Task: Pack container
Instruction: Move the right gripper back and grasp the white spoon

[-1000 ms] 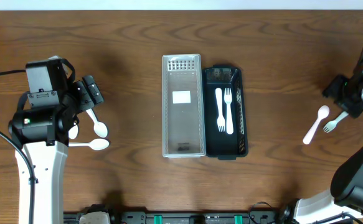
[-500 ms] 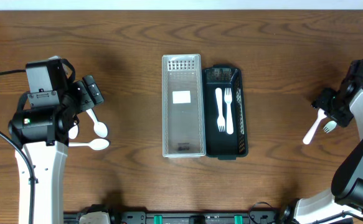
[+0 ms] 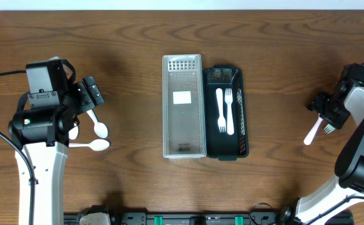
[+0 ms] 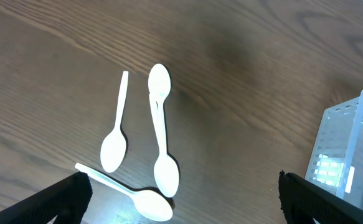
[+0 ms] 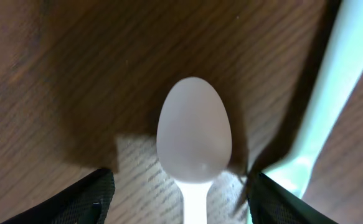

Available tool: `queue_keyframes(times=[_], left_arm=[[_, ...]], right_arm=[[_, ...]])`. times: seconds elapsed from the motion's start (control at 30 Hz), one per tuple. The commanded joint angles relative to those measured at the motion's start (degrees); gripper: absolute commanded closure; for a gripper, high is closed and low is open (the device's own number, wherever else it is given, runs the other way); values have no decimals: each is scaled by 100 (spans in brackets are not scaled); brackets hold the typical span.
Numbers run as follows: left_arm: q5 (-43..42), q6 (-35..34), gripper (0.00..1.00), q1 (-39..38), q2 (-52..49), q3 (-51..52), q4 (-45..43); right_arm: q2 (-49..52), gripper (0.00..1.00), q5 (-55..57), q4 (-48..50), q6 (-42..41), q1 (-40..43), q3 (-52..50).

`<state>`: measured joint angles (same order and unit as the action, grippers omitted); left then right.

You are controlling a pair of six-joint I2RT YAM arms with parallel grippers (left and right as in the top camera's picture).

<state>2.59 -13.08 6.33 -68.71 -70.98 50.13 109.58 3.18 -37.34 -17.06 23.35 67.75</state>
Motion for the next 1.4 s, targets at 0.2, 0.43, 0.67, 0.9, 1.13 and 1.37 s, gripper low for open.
queue_keyframes(times=[0.2, 0.43, 0.67, 0.9, 1.13, 1.37], left_arm=[[72, 96, 2, 24, -22, -116, 20], [70, 94, 2, 24, -22, -114, 20], [70, 94, 2, 24, -22, -116, 17], [70, 96, 2, 24, -22, -114, 15], [70, 96, 2, 24, -22, -114, 17], [70, 96, 2, 24, -22, -114, 17]], right_arm=[[42, 27, 4, 247, 90, 37, -4], [326, 27, 2, 330, 107, 39, -4], [518, 27, 2, 286, 131, 63, -4], [518, 48, 0, 251, 129, 63, -4], [518, 63, 2, 214, 129, 63, -4], [518, 70, 0, 197, 129, 63, -4]])
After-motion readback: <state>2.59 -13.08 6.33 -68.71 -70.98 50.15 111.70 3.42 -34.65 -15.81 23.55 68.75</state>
